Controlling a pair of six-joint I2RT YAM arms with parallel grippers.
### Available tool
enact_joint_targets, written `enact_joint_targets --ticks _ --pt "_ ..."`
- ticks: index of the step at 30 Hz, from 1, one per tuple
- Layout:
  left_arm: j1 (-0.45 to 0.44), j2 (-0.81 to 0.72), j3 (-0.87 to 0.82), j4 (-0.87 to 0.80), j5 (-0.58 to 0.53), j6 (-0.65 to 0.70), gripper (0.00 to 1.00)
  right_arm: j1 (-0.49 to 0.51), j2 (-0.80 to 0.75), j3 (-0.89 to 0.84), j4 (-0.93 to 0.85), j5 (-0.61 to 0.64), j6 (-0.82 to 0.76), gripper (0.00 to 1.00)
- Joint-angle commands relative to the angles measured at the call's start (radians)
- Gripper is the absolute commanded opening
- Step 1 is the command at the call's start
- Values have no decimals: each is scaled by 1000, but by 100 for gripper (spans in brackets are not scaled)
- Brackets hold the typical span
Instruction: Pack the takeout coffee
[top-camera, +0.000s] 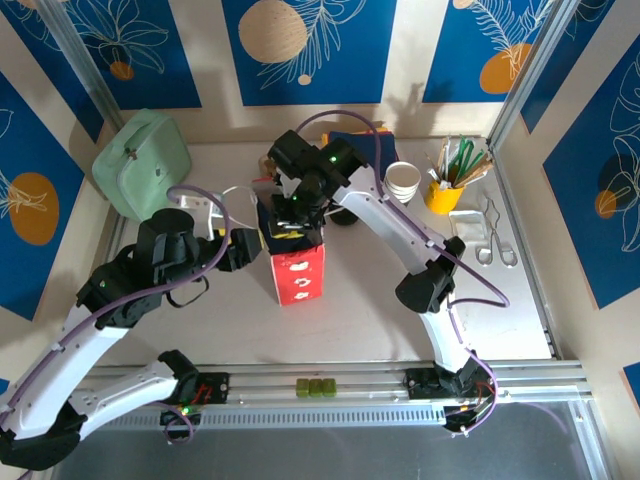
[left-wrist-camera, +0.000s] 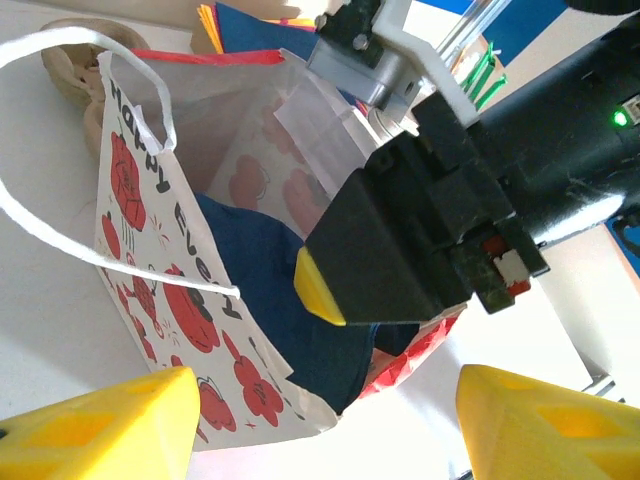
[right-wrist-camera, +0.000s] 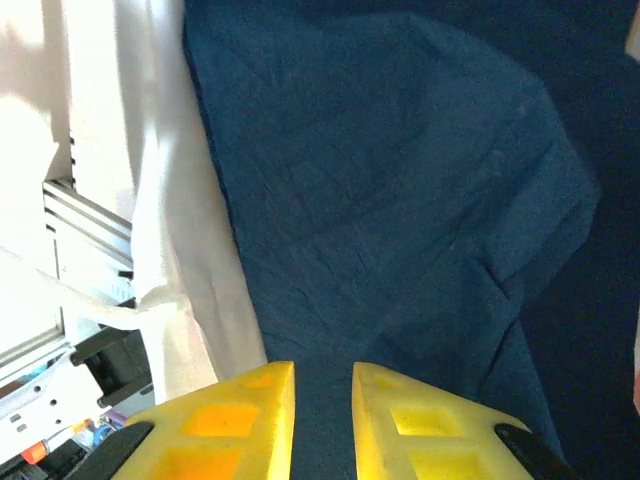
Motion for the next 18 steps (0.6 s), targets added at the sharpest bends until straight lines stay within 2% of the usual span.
enact_joint_targets --ticks 1,9,18 --pt "8 -15 -14 -21 -13 -18 69 13 36 2 -60 6 -7 23" --pt "8 -15 -31 -11 -4 -30 68 15 97 28 -108 54 -12 23" --pt "8 -11 -23 -16 -28 -12 69 -2 124 291 -163 37 -29 24"
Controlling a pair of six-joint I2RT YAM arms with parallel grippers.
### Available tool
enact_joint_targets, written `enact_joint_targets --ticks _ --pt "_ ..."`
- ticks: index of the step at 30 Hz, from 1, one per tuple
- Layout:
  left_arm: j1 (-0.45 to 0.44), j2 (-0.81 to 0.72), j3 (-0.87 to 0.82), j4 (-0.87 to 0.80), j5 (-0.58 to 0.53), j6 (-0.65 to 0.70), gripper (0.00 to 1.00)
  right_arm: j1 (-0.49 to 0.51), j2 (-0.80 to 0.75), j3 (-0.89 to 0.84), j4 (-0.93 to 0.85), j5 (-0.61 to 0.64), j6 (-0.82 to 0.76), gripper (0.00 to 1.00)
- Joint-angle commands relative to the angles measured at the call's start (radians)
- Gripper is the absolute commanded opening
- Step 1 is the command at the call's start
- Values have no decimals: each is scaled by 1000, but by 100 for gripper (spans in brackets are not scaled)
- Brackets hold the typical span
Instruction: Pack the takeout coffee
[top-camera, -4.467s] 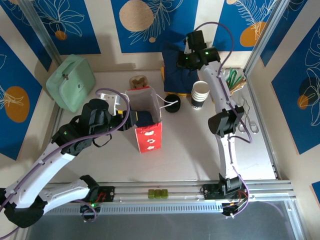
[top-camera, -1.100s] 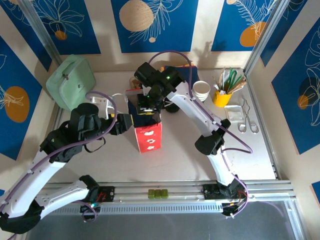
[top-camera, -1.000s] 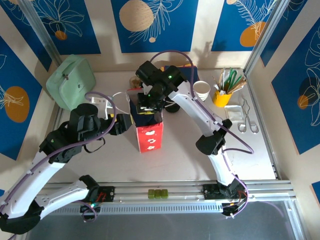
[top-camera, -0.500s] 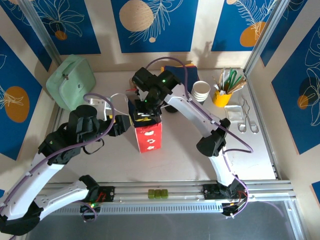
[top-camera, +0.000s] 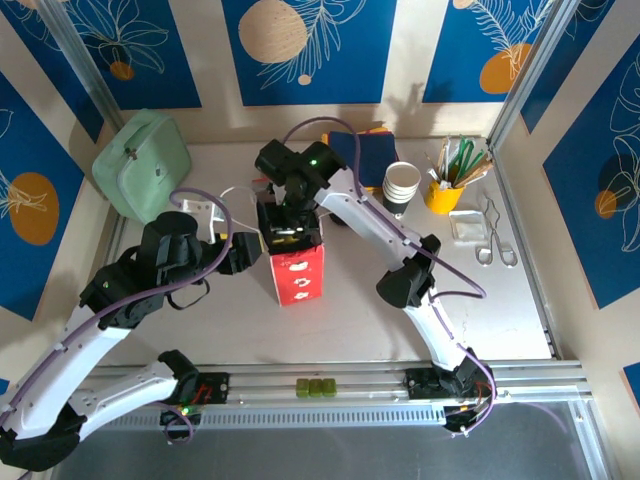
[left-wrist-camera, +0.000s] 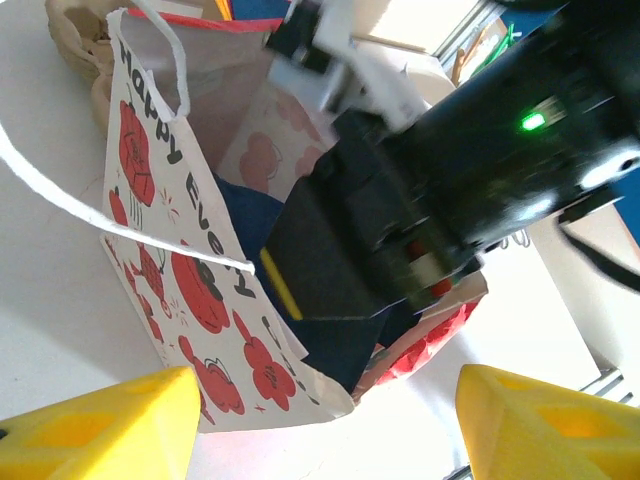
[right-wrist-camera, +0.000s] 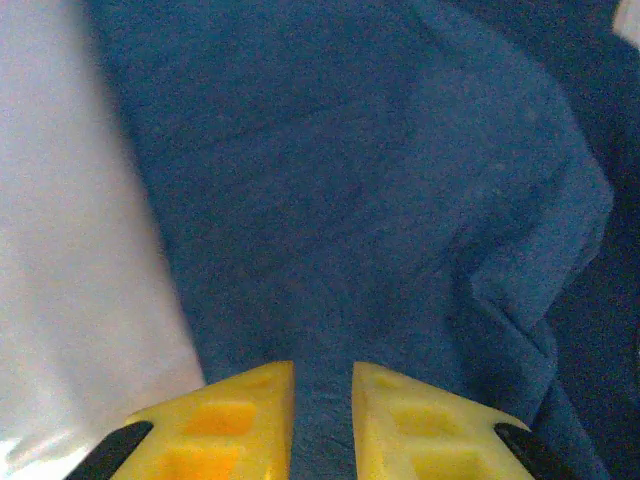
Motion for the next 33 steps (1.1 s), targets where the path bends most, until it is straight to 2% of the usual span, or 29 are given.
enact_joint_targets --ticks 1,7,14,19,21,23,26,30,33 --pt "9 -6 4 -4 -29 8 69 -13 -43 94 -38 -13 -20 25" --pt "8 -8 43 -34 -99 44 69 -38 -223 -7 96 2 -30 28" --pt "8 -43 59 -116 -350 96 74 -50 -468 -186 244 102 -101 44" --pt "8 -106 27 -151 -534 141 90 -98 -690 -448 374 166 -117 51" --pt "10 -135 1 -151 -609 168 93 -137 -797 -586 442 180 -119 54" --pt "11 -170 -42 -115 -631 234 94 -183 -893 -706 509 190 -122 57" --pt "10 -216 -120 -66 -700 271 100 -241 -1029 -866 609 246 -141 64" --pt "10 -264 -244 43 -787 340 99 -307 -1158 -1039 693 340 -206 75" --pt "14 -299 -345 136 -884 384 99 -388 -1242 -1190 749 382 -236 93"
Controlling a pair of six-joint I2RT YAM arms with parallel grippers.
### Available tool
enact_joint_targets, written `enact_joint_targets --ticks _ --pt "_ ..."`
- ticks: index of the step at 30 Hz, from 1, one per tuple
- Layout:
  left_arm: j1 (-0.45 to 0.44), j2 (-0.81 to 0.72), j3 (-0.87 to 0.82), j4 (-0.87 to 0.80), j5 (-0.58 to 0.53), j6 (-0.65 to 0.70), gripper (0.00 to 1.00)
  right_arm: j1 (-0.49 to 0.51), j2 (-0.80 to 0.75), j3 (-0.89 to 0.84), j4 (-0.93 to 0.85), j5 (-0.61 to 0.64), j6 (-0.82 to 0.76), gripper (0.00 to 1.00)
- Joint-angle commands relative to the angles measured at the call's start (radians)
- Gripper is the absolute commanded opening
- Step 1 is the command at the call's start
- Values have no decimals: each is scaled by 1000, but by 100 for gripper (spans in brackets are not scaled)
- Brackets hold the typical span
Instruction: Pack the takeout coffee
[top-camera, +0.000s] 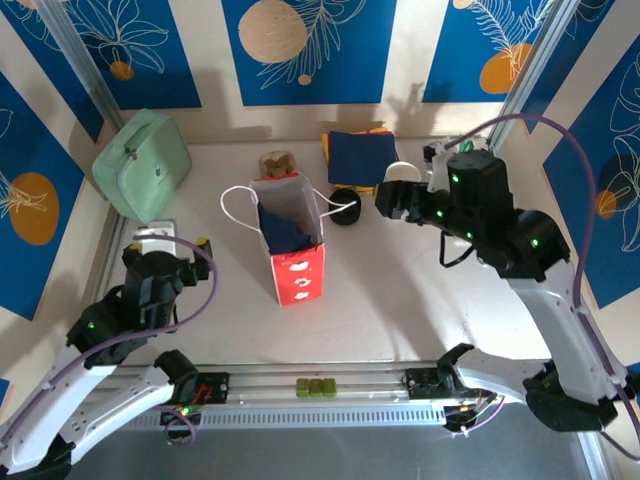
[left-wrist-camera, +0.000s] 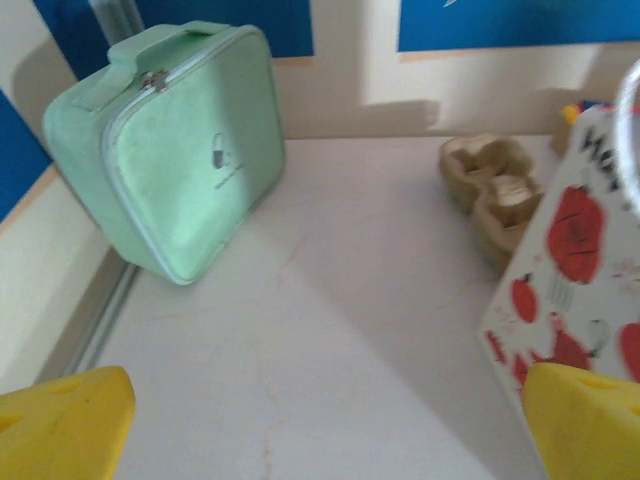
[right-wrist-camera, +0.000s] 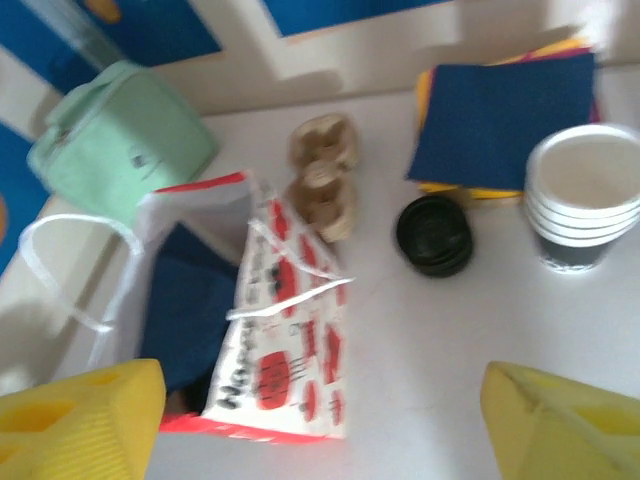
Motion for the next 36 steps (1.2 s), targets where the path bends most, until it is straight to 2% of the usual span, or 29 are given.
enact_joint_targets --ticks 1,4,8,10,13,17,20,23,27,31,34,36 --pt "15 -40 -92 144 -155 93 99 -85 -73 -143 125 85 -61 100" --pt "39 -66 -201 239 -184 122 99 -190 -164 -339 227 69 -92 99" --pt "111 -57 -345 363 -143 131 99 -305 -236 -529 306 91 -46 99" --pt "162 -47 -415 428 -120 131 99 -319 -265 -613 355 120 -52 99" --pt "245 -25 -536 593 -53 173 99 -329 -296 -782 525 161 -131 99" --pt "302 61 -666 866 -34 245 99 -387 -279 -950 674 134 -136 99" --pt "352 154 -746 1083 30 271 99 -411 -250 -1080 845 137 -178 99" --pt "417 261 -738 1189 123 292 99 -440 -217 -1187 1023 137 -210 99" --pt "524 431 -684 1276 292 297 99 -499 -132 -1290 1272 32 -220 99" --pt "592 607 -667 1502 426 323 99 -505 29 -1275 1391 29 -280 99" --pt "614 711 -634 1598 475 333 99 -501 132 -1242 1474 56 -304 99" --pt "647 768 -615 1645 556 305 99 -501 193 -1240 1580 36 -334 99"
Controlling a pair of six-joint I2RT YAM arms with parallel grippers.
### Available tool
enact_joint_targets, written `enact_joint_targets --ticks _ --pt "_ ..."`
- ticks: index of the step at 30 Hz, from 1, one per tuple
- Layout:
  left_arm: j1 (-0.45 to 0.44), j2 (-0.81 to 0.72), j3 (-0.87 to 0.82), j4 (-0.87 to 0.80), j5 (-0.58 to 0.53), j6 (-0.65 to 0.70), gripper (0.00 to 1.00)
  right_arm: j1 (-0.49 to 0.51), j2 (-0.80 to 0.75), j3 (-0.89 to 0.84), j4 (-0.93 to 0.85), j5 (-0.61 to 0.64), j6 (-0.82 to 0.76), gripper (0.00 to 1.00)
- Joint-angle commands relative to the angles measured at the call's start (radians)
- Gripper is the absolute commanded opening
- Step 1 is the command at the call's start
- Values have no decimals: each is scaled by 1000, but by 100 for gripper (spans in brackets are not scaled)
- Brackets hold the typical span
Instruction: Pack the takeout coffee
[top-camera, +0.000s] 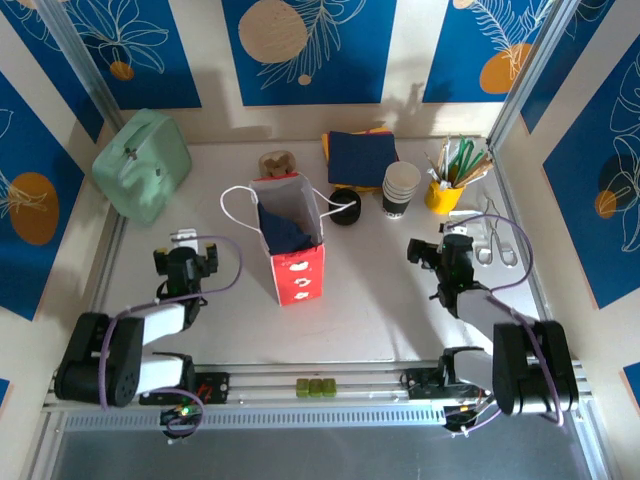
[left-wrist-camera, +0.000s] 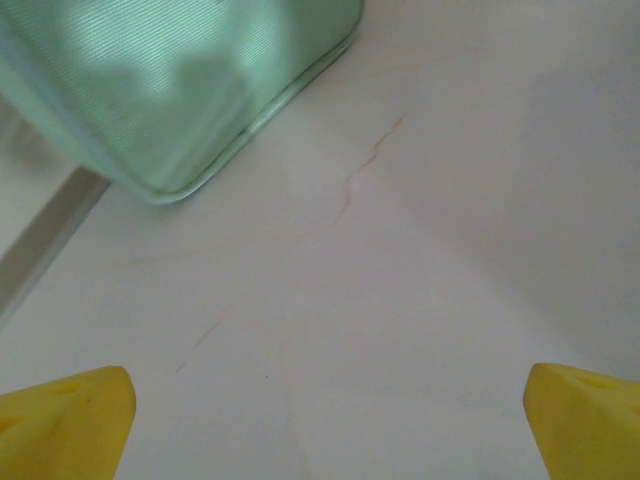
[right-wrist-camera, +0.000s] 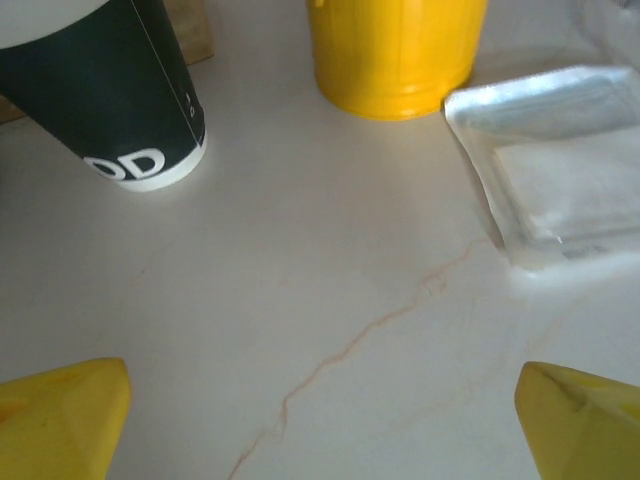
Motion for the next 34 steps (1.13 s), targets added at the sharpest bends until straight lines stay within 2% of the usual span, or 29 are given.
enact_joint_targets --ticks 1,4,6,9,10,14,16,34 --pt "56 73 49 193 191 -29 99 4 74 42 252 -33 -78 99" --pt "81 176 42 318 235 -44 99 -1 168 77 314 -72 -91 99" --pt "81 212 42 339 301 -24 99 -3 244 88 372 -121 -103 99" --pt "81 284 31 450 315 -18 99 8 325 62 501 -150 -126 99" --pt "81 260 46 382 312 -21 99 7 306 70 453 -153 -128 99" --pt "67 266 101 279 301 0 99 -18 314 92 421 -204 -113 99" --pt "54 272 107 284 276 8 99 -31 308 96 403 -229 -109 99" --pt "52 271 105 285 282 10 99 -30 308 92 413 -226 -110 99"
